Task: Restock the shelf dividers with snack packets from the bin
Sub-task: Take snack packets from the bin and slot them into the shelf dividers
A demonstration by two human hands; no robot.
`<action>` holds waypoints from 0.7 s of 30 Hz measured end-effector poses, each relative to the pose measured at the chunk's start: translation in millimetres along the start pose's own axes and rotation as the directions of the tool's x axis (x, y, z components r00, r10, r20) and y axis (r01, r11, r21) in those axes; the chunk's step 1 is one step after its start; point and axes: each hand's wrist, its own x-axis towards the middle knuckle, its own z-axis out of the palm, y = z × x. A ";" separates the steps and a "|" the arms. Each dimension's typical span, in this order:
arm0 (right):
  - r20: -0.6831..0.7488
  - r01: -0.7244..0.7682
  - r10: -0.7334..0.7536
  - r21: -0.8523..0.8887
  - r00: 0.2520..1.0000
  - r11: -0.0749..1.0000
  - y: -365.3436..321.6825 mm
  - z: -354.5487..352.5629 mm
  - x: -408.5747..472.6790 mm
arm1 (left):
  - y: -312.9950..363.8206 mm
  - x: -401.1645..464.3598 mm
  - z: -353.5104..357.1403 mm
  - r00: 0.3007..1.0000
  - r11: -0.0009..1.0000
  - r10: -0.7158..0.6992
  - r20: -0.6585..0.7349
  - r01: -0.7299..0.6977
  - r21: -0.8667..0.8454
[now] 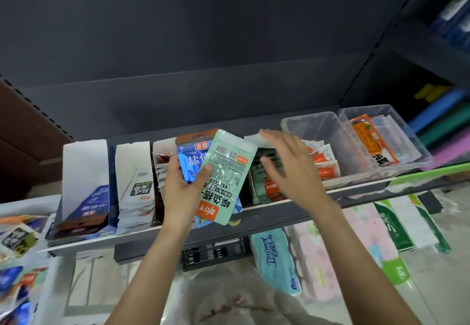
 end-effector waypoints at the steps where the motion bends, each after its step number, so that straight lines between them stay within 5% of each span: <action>1: -0.020 0.100 -0.100 -0.008 0.995 0.995 -12.9 -1.0 -9.1 | 0.5 0.2 4.3 1.000 0.998 -0.003 -0.029 0.001 -0.061; 5: 0.065 0.390 -0.385 -0.120 0.921 0.913 -32.4 19.5 -28.6 | 4.2 2.7 18.1 1.000 0.979 -0.003 -0.024 -0.002 -0.202; 13: -0.113 0.482 -0.521 -0.252 0.846 0.839 -13.4 12.5 -25.9 | -0.2 7.7 23.2 0.992 0.977 -0.102 0.075 0.114 -0.181; 15: -0.333 0.269 -0.293 -0.119 0.896 0.956 -12.2 -3.2 -20.4 | -0.1 9.4 22.1 0.990 0.965 -0.119 0.070 0.132 -0.225; 17: -0.478 -0.046 0.187 0.290 0.858 0.956 -9.0 -22.3 -11.5 | 1.5 10.5 18.0 0.992 0.969 -0.101 0.071 0.114 -0.218; 19: -0.314 -0.205 0.571 0.717 0.759 0.666 1.3 -34.8 -2.2 | 1.7 11.2 13.2 0.994 0.978 -0.093 0.057 0.102 -0.182; 21: -0.150 -0.281 0.712 0.847 0.686 0.450 15.1 -39.8 5.5 | 1.0 12.4 9.7 0.997 0.985 -0.074 0.033 0.078 -0.154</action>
